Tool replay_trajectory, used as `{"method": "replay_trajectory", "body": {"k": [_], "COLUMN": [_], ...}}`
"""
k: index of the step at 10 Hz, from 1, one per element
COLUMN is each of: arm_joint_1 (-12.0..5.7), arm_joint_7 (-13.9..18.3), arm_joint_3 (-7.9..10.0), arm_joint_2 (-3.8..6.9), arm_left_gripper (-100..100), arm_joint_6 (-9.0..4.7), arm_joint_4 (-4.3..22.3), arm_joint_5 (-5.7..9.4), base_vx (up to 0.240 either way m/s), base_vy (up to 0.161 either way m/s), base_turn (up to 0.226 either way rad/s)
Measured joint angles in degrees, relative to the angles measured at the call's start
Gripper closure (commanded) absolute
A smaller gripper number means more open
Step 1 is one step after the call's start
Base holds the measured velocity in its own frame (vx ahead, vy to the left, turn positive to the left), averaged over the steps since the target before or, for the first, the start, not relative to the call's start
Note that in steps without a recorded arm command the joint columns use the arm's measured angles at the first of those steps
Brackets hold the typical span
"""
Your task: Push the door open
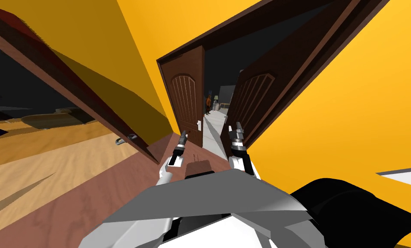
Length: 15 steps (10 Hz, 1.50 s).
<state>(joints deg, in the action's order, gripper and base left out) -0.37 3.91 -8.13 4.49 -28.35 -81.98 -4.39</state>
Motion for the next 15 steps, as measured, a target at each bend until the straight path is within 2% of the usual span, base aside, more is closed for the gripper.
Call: {"method": "replay_trajectory", "body": {"k": [1,3,8,10,12,14,15], "arm_joint_1": [-0.91,-2.98,-7.69,-9.66,-11.06,-12.92,-13.69], "arm_joint_7": [0.3,0.4,1.3,1.6,1.8,2.2,2.2], "arm_joint_3": [-0.18,-0.57,-1.53,-1.84,-2.33,-2.64,-2.77], "arm_joint_2": [0.2,-0.14,-0.38,-0.72,-1.17,-1.38,-1.82], "arm_left_gripper": [-100,-100,-100,-100,-100,-100,-100], "arm_joint_6": [0.24,0.03,0.95,0.82,1.59,1.58,1.5], "arm_joint_4": [1.3,5.1,12.3,15.7,17.7,20.8,22.3], "arm_joint_5": [0.12,0.18,0.52,0.64,0.68,0.83,0.84], "base_vx": [0.086,0.088,0.076,0.076,0.073,0.078,0.073], "base_vy": [0.072,0.085,0.083,0.076,0.074,0.072,0.083], "base_turn": [-0.076,-0.099,-0.087,-0.077,-0.083,-0.075,-0.078]}}
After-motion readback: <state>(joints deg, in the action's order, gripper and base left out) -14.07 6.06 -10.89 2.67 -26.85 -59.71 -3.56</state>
